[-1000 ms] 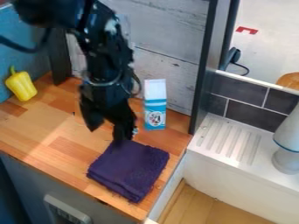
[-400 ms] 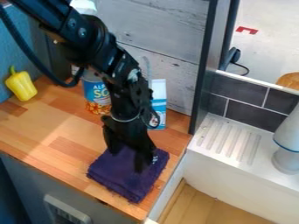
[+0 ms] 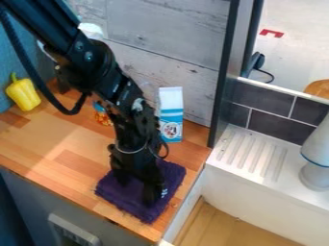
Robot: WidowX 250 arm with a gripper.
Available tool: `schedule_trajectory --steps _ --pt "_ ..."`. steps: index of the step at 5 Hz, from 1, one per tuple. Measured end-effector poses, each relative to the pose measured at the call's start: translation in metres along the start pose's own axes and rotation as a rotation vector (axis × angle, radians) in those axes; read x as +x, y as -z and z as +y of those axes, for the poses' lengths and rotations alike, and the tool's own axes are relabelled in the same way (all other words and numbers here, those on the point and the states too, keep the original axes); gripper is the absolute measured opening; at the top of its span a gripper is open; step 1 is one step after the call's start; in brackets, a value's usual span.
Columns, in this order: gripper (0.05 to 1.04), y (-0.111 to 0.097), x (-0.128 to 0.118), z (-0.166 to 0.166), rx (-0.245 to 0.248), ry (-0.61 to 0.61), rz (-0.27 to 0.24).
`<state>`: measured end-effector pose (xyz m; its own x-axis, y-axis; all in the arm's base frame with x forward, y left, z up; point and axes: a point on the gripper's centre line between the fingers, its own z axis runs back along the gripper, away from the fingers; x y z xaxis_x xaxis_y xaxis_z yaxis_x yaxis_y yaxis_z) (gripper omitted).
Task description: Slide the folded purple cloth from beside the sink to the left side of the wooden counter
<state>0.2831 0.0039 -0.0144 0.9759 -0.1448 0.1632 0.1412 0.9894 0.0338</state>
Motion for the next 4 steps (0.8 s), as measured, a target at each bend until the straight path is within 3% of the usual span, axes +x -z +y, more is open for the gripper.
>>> schedule_trajectory --steps 1,2,4 --pt "1.005 0.001 -0.003 0.012 -0.021 -0.043 -0.012" --pt "1.003 0.003 -0.010 0.023 -0.009 -0.076 -0.009" --pt "1.003 0.003 -0.029 0.082 0.003 -0.238 -0.008"
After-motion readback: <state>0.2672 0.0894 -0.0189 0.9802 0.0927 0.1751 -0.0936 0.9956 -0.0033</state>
